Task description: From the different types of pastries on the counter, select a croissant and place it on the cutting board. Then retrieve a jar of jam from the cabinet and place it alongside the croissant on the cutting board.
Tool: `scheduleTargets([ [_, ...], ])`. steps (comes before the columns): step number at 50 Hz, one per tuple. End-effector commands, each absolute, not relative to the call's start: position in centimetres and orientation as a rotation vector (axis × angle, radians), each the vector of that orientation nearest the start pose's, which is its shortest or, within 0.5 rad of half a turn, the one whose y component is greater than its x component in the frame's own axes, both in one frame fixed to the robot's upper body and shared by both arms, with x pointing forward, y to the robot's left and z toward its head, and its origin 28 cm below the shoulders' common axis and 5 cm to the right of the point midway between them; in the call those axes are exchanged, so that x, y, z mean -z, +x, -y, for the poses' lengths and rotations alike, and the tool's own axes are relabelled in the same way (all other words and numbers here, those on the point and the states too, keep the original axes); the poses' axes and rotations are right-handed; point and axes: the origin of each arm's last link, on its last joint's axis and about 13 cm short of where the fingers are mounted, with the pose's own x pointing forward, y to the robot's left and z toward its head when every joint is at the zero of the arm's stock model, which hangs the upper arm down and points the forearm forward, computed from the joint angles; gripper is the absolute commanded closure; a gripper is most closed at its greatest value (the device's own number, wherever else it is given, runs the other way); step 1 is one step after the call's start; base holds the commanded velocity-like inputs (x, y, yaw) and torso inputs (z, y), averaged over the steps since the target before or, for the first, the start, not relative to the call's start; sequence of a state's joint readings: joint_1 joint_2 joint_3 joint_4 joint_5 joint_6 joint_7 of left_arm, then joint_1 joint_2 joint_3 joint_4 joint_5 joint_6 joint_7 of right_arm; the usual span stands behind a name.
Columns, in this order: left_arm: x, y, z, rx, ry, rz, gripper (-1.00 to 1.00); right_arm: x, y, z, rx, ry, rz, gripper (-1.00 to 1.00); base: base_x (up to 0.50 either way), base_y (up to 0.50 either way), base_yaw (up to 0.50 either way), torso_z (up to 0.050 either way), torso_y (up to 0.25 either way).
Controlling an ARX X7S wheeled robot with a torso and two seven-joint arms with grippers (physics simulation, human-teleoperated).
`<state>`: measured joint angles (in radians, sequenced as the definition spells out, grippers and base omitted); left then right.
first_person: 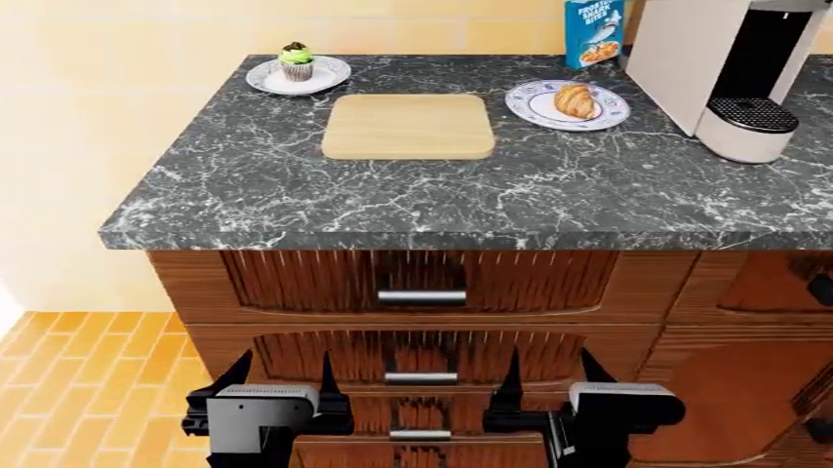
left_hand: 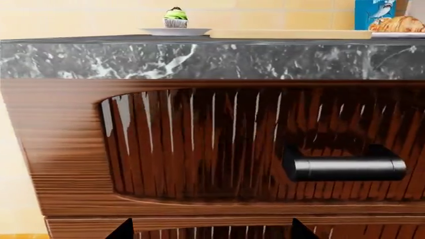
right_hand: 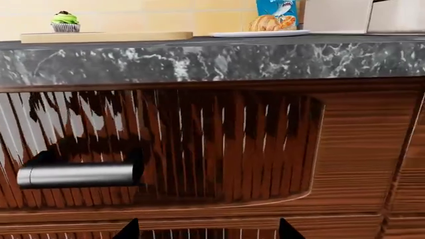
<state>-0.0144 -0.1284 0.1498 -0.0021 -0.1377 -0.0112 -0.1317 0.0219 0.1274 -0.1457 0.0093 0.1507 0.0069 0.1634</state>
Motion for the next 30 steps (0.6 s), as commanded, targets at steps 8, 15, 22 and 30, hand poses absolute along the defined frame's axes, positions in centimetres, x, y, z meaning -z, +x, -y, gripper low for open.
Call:
scheduleTargets([
  [8, -1.3, 21.0, -20.5, 0.016, -0.013, -0.019, -1.00, -1.4, 21.4, 9.7, 0.020, 0.017, -0.014, -1.00, 0.00, -0.50, 0.00, 0.000, 0.000],
  [15, -1.6, 21.1, -20.4, 0.024, -0.032, -0.021, -1.00, -1.7, 21.5, 9.6, 0.017, 0.013, 0.005, -1.00, 0.00, -0.14, 0.00, 0.000, 0.000],
  [22, -4.3, 22.0, -20.4, 0.092, -0.070, 0.015, -1.00, -4.0, 21.9, 9.8, 0.012, -0.059, 0.007, -1.00, 0.00, 0.00, 0.00, 0.000, 0.000],
  [30, -10.5, 24.3, -21.7, 0.220, -0.039, 0.101, -1.00, -10.3, 22.0, 11.3, -0.049, -0.139, -0.009, -1.00, 0.00, 0.00, 0.00, 0.000, 0.000],
])
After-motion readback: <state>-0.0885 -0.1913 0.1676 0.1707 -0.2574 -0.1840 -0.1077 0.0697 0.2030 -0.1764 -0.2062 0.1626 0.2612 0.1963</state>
